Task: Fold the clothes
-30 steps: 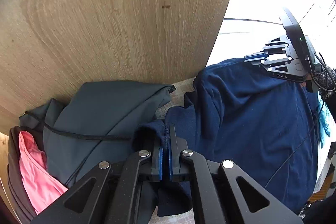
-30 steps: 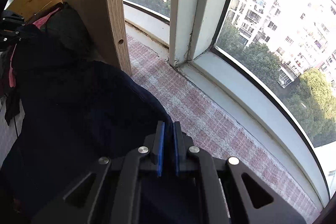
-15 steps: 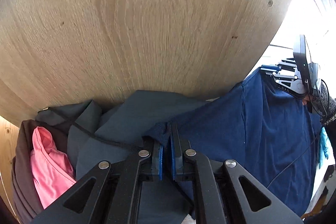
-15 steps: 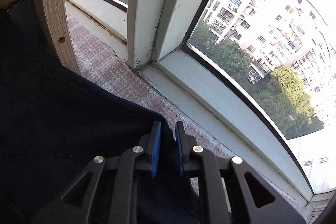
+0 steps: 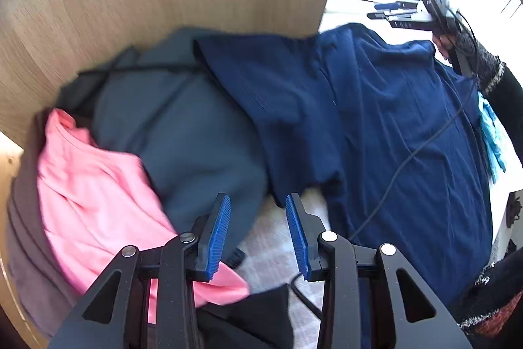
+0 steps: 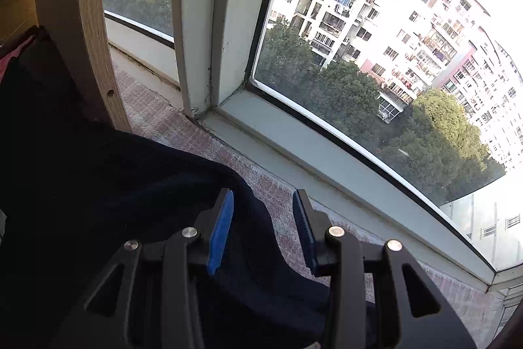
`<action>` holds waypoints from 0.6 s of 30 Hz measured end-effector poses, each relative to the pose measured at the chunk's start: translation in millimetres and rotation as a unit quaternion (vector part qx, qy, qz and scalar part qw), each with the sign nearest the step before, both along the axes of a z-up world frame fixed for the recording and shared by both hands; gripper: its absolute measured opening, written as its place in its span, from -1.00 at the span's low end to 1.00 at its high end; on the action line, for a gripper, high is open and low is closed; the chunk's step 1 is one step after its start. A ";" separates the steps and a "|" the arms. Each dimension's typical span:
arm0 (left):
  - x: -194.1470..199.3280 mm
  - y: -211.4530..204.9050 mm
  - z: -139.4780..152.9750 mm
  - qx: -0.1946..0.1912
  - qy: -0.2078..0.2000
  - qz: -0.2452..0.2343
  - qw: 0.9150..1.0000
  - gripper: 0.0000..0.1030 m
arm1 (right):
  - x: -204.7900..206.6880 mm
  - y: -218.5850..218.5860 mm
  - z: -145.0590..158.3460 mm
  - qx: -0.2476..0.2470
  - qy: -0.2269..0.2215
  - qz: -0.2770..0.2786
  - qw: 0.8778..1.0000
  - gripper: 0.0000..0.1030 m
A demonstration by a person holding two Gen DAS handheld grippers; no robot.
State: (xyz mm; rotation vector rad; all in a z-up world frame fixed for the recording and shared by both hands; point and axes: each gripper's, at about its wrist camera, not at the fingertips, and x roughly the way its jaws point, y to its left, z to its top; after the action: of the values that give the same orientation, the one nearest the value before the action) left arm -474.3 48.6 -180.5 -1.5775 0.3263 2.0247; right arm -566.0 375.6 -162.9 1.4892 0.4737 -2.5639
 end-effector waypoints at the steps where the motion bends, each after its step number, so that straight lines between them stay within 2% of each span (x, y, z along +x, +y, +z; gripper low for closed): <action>1: 4.3 4.5 -10.6 0.006 -0.014 0.002 1.000 -0.34 | 3.7 -3.3 1.7 -0.004 -0.001 0.005 1.000 -0.27; 4: 9.3 12.7 -36.2 0.020 -0.041 0.021 0.999 -0.34 | 24.9 -12.7 6.0 -0.026 -0.008 0.026 0.999 -0.27; 8: 6.9 8.4 -41.3 0.043 -0.026 0.042 0.998 -0.40 | 56.3 -32.6 0.9 -0.038 -0.025 0.055 0.997 -0.27; 9: 7.4 8.8 -40.3 0.049 -0.026 0.038 0.998 -0.63 | 60.6 -36.4 0.4 -0.043 -0.032 0.060 0.997 -0.27; 10: 8.0 9.4 -39.1 0.055 -0.027 0.033 0.998 -0.96 | 65.7 -43.3 0.0 -0.057 -0.043 0.065 0.995 -0.27; 11: 8.7 10.0 -37.9 0.062 -0.028 0.027 0.997 -0.99 | 67.4 -46.4 -1.9 -0.081 -0.056 0.070 0.993 -0.27; 14: 20.0 18.1 -24.8 0.033 -0.004 -0.015 0.999 -0.99 | 74.7 -54.2 1.3 -0.151 -0.083 0.085 0.981 -0.27; 18: 16.0 5.1 5.1 0.021 0.017 -0.019 0.999 -0.99 | 82.2 -40.9 32.3 -0.251 -0.115 0.085 0.957 -0.27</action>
State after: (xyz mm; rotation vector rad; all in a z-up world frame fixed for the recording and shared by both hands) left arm -458.3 53.7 -175.4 -1.5006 0.3214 2.0191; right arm -483.8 334.8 -130.6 1.4494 -0.0783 -2.1233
